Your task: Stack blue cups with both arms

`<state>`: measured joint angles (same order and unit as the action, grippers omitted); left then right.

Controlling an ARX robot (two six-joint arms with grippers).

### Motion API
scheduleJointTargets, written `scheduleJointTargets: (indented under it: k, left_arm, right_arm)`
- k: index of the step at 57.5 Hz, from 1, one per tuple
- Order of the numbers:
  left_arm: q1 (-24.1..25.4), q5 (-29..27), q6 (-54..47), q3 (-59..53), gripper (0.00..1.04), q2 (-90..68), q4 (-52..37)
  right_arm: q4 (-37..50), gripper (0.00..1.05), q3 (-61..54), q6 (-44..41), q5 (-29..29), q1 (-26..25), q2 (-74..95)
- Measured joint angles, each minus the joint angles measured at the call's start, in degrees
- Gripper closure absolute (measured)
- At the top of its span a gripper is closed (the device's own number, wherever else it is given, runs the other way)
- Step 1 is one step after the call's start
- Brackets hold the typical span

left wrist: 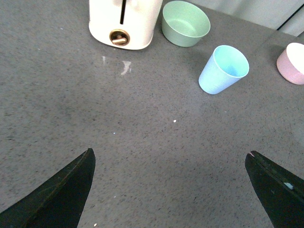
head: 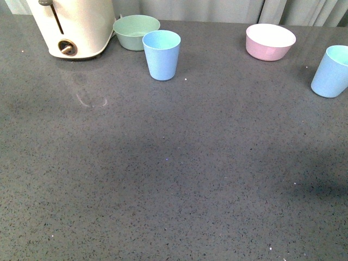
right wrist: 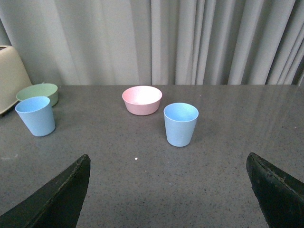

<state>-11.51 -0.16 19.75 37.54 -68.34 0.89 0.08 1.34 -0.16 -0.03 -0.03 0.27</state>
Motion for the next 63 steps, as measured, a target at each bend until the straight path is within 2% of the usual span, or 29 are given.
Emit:
scheduleJointTargets:
  k: [12,25,40,63]
  left_arm:
    - [-2.8,-1.1,3.1,14.9,0.09,-20.3,0.0]
    - [-4.7,-2.5,4.1,33.4,0.09,-37.6,5.2]
    - [-5.6,-3.9,4.6,47.2,0.09,-48.4,10.8]
    - [-9.0,-5.9,5.0,61.9,0.09,-59.6,18.0]
  right_arm:
    - [0.0,0.09,0.0,0.0,0.0,0.0,0.0]
    - [0.0,0.09,0.0,0.0,0.0,0.0,0.0]
    - [0.0,0.09,0.0,0.0,0.0,0.0,0.0]
    - [0.0,0.09,0.0,0.0,0.0,0.0,0.0]
